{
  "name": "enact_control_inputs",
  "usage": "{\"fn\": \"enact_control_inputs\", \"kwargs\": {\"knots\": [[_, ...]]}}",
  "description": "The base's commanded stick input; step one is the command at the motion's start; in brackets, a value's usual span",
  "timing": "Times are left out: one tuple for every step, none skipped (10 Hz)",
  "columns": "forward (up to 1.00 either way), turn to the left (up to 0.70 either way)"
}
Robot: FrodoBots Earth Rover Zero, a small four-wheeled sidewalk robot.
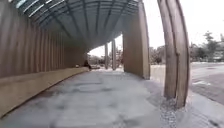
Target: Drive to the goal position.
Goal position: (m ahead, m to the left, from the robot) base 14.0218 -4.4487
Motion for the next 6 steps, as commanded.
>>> {"fn": "enact_control_inputs", "kwargs": {"knots": [[1.0,0.47],[1.0,0.47],[1.0,0.42],[1.0,0.11],[1.0,0.07],[1.0,0.07]]}}
